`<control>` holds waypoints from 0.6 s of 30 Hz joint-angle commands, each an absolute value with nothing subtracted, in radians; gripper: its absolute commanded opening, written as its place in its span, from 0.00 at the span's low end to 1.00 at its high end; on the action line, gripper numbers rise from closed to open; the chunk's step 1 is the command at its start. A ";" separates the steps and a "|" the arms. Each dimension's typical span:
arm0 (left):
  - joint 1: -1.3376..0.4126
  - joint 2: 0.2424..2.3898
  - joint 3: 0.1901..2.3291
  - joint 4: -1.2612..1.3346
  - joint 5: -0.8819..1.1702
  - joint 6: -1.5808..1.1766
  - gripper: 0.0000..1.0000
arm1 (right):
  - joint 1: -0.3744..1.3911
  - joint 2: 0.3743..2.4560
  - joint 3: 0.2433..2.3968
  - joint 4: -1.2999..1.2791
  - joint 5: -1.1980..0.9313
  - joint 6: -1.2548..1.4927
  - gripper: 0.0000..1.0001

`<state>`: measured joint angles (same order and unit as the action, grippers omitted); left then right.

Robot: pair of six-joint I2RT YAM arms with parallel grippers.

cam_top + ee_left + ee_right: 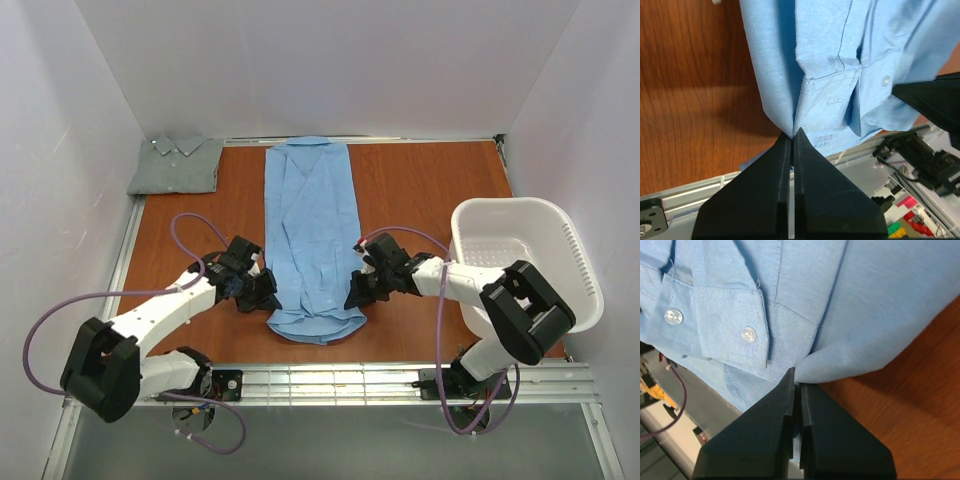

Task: Fold and stack the long sleeve shirts
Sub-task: Fold the shirt

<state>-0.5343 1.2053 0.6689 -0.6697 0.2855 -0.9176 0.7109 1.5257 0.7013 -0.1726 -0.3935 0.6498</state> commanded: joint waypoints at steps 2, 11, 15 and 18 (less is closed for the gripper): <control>-0.537 1.086 0.634 -0.749 0.362 -0.930 0.00 | 0.749 1.431 0.657 -0.276 -0.449 0.624 0.01; -0.537 1.061 0.792 -0.808 0.402 -0.939 0.00 | 0.753 1.319 0.756 -0.348 -0.413 0.638 0.01; -0.519 1.161 0.934 -0.781 0.348 -0.923 0.00 | 0.712 1.342 0.877 -0.394 -0.405 0.615 0.01; -0.473 1.235 1.043 -0.755 0.339 -0.910 0.00 | 0.669 1.387 0.980 -0.440 -0.403 0.571 0.01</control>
<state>-0.5091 1.1973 0.9371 -0.7845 0.3565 -0.9264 0.7094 1.3617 0.8864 -0.3939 -0.4141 0.6231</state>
